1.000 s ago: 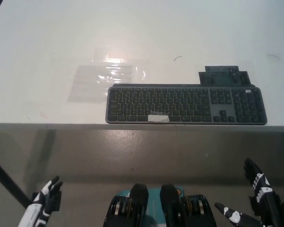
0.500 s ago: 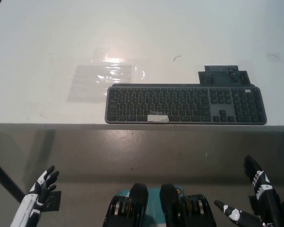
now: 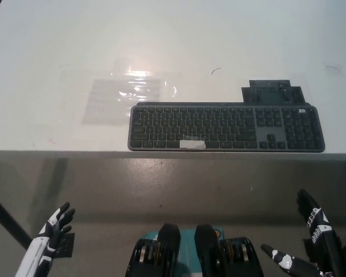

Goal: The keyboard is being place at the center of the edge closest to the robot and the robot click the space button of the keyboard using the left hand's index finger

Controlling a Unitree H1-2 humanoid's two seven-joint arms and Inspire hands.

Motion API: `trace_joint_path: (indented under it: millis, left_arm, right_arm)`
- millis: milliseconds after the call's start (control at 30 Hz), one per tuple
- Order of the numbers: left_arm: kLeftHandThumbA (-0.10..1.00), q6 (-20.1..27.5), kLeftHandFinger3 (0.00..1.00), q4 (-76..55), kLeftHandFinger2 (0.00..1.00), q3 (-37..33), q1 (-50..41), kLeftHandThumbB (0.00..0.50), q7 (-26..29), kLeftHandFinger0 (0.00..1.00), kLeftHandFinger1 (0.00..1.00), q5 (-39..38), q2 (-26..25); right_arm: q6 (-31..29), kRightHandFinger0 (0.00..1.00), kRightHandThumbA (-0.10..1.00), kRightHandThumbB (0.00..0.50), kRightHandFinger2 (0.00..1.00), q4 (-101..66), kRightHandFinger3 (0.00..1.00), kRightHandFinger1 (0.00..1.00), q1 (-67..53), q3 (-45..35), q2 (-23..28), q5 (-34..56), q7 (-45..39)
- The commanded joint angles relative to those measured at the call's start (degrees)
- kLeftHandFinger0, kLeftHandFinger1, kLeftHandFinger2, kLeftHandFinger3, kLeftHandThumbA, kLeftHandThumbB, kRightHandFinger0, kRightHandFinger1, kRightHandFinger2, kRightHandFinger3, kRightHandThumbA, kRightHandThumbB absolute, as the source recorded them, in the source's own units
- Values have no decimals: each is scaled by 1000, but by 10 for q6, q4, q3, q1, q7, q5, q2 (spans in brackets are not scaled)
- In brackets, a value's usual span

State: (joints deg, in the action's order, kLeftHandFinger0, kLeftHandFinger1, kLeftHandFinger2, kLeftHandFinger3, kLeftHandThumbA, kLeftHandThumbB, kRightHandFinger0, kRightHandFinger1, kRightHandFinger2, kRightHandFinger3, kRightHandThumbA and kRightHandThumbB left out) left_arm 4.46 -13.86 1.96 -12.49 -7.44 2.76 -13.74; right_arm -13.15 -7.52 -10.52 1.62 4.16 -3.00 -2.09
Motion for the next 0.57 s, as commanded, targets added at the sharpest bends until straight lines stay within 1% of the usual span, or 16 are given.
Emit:
trace_joint_path:
  millis: [0, 67, 133, 200, 267, 367, 400, 433, 533]
  left_arm:
    - [1000, 27, 1000, -10, 1000, -2, -1, 322, -6, 1000, 1000, -8, -5]
    - [1000, 26, 1000, -10, 1000, -2, -1, 322, -4, 1000, 1000, -6, -4]
    - [1000, 24, 1000, -11, 1000, -1, -1, 326, -3, 1000, 1000, -8, -3]
    - [1000, 20, 1000, -13, 1000, -2, -2, 336, -5, 1000, 1000, -7, -4]
    - [1000, 14, 1000, -14, 1000, -2, 0, 344, -5, 1000, 1000, -6, -4]
    - [1000, 13, 1000, -16, 1000, -4, -1, 340, -4, 1000, 1000, -1, -5]
    - [1000, 17, 1000, -16, 1000, -3, -1, 329, -3, 1000, 1000, 1, -6]
    - [1000, 19, 1000, -14, 1000, -3, -1, 328, -4, 1000, 1000, 0, -8]
    - [1000, 19, 1000, -14, 1000, -2, -1, 330, -4, 1000, 1000, -4, -5]
  right_arm:
    - [-24, 1000, 1000, 302, 1000, -9, 1000, 1000, 4, 1, -1, 7, -2]
    - [-24, 1000, 1000, 285, 1000, -7, 1000, 1000, 6, 1, 1, 8, -4]
    - [-29, 1000, 1000, 283, 1000, -4, 1000, 1000, 7, 2, 2, 7, -5]
    - [-25, 1000, 1000, 294, 1000, -6, 1000, 1000, 6, 1, 1, 4, -2]
    - [-28, 1000, 1000, 279, 1000, -4, 1000, 1000, 6, 0, 1, 5, -3]
    - [-30, 1000, 1000, 274, 1000, -3, 1000, 1000, 6, 1, 2, 6, -5]
    - [-30, 1000, 1000, 276, 1000, -3, 1000, 1000, 7, 1, 2, 6, -4]
    - [-28, 1000, 1000, 285, 1000, -3, 1000, 1000, 7, 0, 1, 2, -2]
    - [-26, 1000, 1000, 281, 1000, -6, 1000, 1000, 6, 0, 1, 2, -3]
